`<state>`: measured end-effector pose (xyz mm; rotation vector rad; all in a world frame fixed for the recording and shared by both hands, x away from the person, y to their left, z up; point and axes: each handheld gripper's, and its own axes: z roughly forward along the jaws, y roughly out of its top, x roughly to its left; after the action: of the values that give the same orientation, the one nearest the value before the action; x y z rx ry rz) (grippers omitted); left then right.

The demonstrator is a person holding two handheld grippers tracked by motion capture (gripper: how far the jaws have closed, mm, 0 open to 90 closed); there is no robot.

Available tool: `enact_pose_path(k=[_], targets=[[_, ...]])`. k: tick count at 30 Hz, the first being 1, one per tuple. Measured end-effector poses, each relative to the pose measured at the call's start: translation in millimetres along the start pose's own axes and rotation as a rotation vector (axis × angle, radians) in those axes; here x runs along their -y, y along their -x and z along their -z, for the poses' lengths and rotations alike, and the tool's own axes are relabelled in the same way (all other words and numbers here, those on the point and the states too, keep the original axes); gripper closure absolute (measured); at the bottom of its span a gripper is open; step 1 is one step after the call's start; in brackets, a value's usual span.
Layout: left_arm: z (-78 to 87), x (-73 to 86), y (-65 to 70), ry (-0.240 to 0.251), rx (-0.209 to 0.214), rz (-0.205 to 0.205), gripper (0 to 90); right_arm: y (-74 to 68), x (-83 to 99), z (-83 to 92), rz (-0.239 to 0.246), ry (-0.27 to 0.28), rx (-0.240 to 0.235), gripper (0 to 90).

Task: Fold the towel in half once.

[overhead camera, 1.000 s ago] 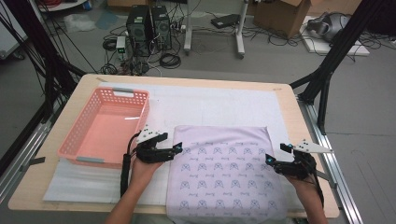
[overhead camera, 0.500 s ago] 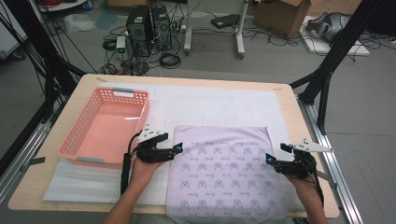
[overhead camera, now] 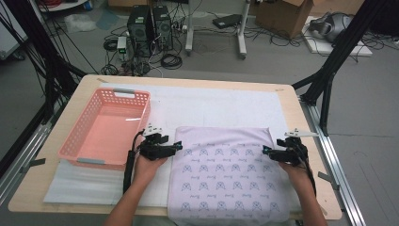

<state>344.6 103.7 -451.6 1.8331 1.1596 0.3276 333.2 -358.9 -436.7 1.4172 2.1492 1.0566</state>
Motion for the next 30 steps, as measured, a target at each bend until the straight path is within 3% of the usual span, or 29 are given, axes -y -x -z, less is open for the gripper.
enact_pose_path(k=[2, 4, 6, 7, 9, 10, 11, 12, 13, 14, 16, 20, 23, 24, 25, 27, 30], targets=[[-6.6, -3.8, 1.2, -0.039, -0.011, -0.008, 37.5, 2.8, 0.1, -5.0, -0.012, -0.029, 0.034, 34.6], [-11.1, -6.7, 3.8, -0.046, -0.027, -0.033, 41.0, 5.1, 1.4, -8.7, -0.017, -0.057, 0.052, 41.7], [-14.1, -6.6, 9.8, -0.051, -0.079, -0.083, 45.1, 4.2, 0.8, -7.5, -0.008, -0.061, 0.087, 49.9], [-14.4, -6.0, 13.5, -0.057, -0.121, -0.144, 51.2, 3.6, 0.8, -7.5, -0.003, -0.063, 0.098, 52.7], [-14.3, -6.4, 13.9, -0.054, -0.129, -0.143, 57.9, 2.7, 0.3, -7.1, -0.001, -0.063, 0.086, 67.9], [-13.6, -6.3, 13.1, -0.055, -0.11, -0.142, 66.0, 1.2, -0.1, -7.5, 0.001, -0.067, 0.075, 72.2], [-13.8, -6.3, 13.0, -0.056, -0.097, -0.133, 79.5, -0.1, -0.5, -7.8, 0.003, -0.068, 0.071, 78.3], [-14.2, -6.3, 13.9, -0.054, -0.096, -0.125, 83.0, -0.6, -0.8, -8.0, 0.0, -0.07, 0.05, 85.3], [-14.3, -6.6, 14.6, -0.054, -0.097, -0.118, 85.3, -1.9, -1.0, -8.1, 0.0, -0.074, 0.044, 85.7], [-13.9, -6.7, 13.7, -0.055, -0.092, -0.106, 86.0, -2.1, -1.8, -7.7, 0.001, -0.08, 0.044, 86.3], [-12.3, -7.5, 8.3, -0.047, -0.073, -0.045, 86.6, -0.3, -1.7, -7.3, -0.015, -0.078, 0.031, 87.1], [-4.8, -11.4, 2.8, 0.022, -0.067, -0.008, 87.0, 0.9, -2.9, -5.4, -0.008, -0.053, 0.037, 87.7], [-2.9, -14.6, -0.3, 0.034, -0.065, 0.023, 87.1, 3.3, -4.9, -3.6, -0.021, -0.018, 0.039, 87.9], [-2.1, -17.5, -0.6, 0.042, -0.069, 0.022, 87.3, 4.2, -5.3, -3.3, -0.025, -0.014, 0.04, 87.9], [0.7, -21.5, -0.4, 0.075, -0.106, 0.01, 90.0, 5.4, -6.0, -2.5, -0.034, -0.009, 0.042, 87.9], [5.6, -30.9, -7.1, 0.103, -0.107, 0.046, 90.0, 9.0, -6.9, 0.2, -0.046, 0.0, 0.058, 88.0], [9.7, -36.1, -12.9, 0.087, -0.097, 0.061, 90.0, 12.6, -7.7, 1.7, -0.073, 0.015, 0.03, 88.0]])
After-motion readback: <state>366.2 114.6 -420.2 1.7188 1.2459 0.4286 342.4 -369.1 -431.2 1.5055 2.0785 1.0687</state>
